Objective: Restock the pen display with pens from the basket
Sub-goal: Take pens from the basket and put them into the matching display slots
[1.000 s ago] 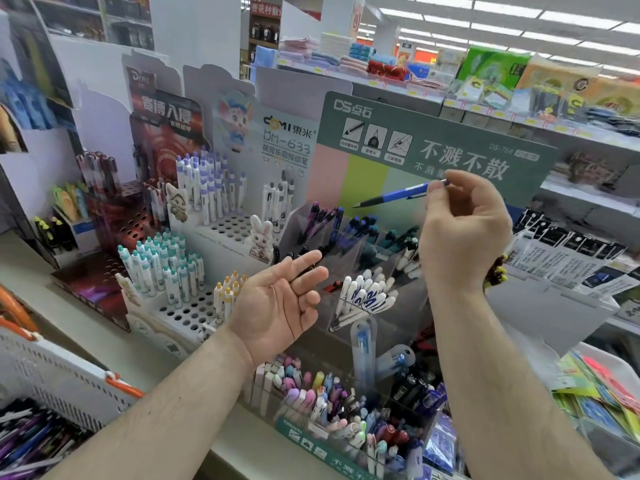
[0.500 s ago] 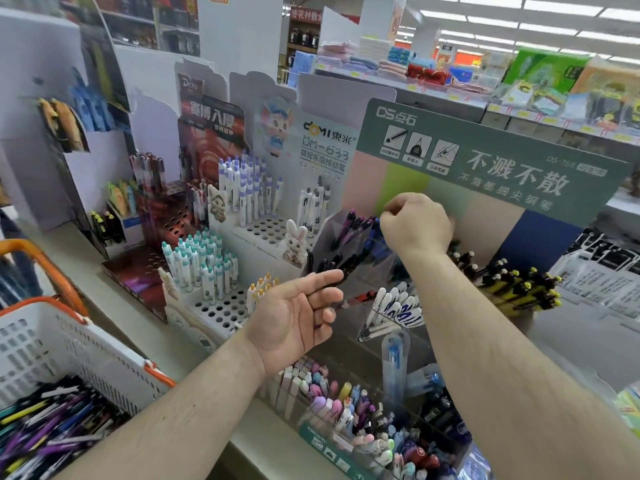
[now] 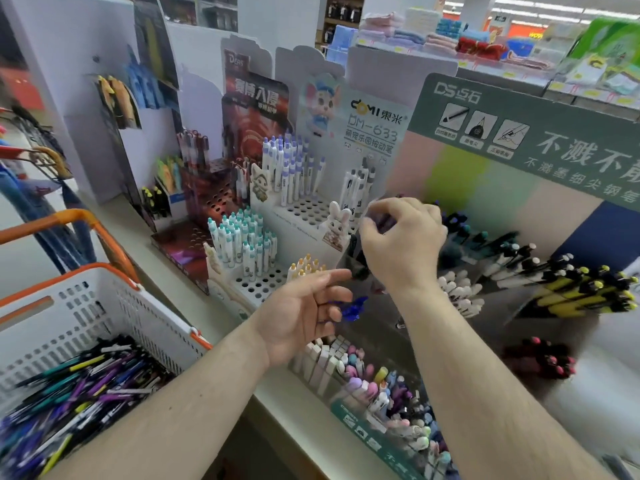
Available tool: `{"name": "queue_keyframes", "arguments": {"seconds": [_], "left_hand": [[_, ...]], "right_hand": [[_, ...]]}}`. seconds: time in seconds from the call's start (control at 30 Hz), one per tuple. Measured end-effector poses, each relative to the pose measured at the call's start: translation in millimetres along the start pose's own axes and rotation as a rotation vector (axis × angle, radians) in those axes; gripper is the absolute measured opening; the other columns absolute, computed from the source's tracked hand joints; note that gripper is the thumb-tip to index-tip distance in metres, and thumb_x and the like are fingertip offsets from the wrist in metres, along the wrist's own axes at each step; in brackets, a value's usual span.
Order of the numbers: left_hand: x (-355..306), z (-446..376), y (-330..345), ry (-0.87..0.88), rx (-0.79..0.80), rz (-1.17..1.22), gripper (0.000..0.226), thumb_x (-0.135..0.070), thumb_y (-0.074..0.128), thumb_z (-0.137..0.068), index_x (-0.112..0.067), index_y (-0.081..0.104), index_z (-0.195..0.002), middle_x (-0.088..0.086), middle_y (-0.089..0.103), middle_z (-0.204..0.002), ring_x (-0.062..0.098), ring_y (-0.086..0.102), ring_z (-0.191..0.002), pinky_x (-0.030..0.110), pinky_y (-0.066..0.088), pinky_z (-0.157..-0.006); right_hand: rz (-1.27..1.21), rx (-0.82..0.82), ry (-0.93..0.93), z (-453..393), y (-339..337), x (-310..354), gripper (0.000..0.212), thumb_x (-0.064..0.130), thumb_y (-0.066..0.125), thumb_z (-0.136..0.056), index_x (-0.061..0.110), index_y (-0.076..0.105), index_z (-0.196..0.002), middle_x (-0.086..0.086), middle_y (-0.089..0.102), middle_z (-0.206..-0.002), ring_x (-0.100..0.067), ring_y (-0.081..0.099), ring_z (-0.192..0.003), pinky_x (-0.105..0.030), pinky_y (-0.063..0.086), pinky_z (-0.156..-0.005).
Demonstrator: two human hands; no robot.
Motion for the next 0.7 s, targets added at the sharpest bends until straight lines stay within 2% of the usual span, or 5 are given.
{"name": "queue_keyframes", "arguments": {"seconds": [0.13, 0.37, 0.53, 0.63, 0.7], "left_hand": [[-2, 15, -30, 0.016, -0.038, -0.085, 0.033, -0.031, 0.051, -0.090, -0.014, 0.065, -0.115, 0.005, 0.066, -0.088, 0.013, 0.056, -0.063, 0.027, 0.040, -0.059], [-6, 66, -131, -0.038, -0.276, -0.125, 0.028, -0.029, 0.039, -0.103, -0.017, 0.064, -0.108, -0.004, 0.065, -0.079, 0.009, 0.053, -0.062, 0.024, 0.038, -0.058], [15, 113, -223, -0.180, -0.545, -0.145, 0.024, -0.025, 0.047, -0.101, -0.019, 0.070, -0.099, -0.001, 0.066, -0.080, 0.011, 0.055, -0.061, 0.022, 0.041, -0.055], [39, 140, -267, -0.386, -0.695, -0.439, 0.016, -0.023, 0.052, -0.099, -0.015, 0.065, -0.104, 0.004, 0.067, -0.090, 0.016, 0.056, -0.071, 0.026, 0.045, -0.062], [56, 154, -291, -0.510, -0.654, -0.768, 0.007, -0.018, 0.054, -0.095, -0.016, 0.060, -0.093, 0.004, 0.059, -0.092, 0.019, 0.053, -0.078, 0.027, 0.042, -0.068]], "right_hand": [[-0.282, 0.225, 0.081, 40, 47, 27, 0.010, 0.020, 0.068, -0.086, 0.024, 0.076, -0.089, 0.014, 0.066, -0.088, -0.017, 0.056, -0.104, -0.041, 0.044, -0.096], [-0.429, 0.536, 0.239, 116, 144, 61, 0.008, 0.023, 0.069, -0.077, 0.028, 0.072, -0.072, 0.011, 0.069, -0.070, -0.007, 0.067, -0.076, -0.036, 0.056, -0.079], [-0.264, 0.715, 0.088, 172, 197, 74, 0.014, 0.027, 0.070, -0.083, 0.017, 0.078, -0.089, 0.000, 0.073, -0.096, -0.017, 0.064, -0.099, -0.035, 0.049, -0.087], [-0.102, 0.787, 0.031, 195, 212, 74, 0.020, 0.025, 0.066, -0.082, 0.018, 0.077, -0.097, -0.006, 0.069, -0.110, -0.027, 0.056, -0.113, -0.039, 0.043, -0.097], [-0.016, 0.794, -0.009, 208, 220, 73, 0.027, 0.023, 0.069, -0.084, 0.017, 0.074, -0.110, -0.008, 0.063, -0.124, -0.029, 0.048, -0.125, -0.041, 0.035, -0.104]]}}
Point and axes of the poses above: each hand's wrist, its own z-axis away from the middle knuckle, its own y-axis out of the palm, x = y × z, the point moved 2 cm from there along -z, towards the middle knuckle
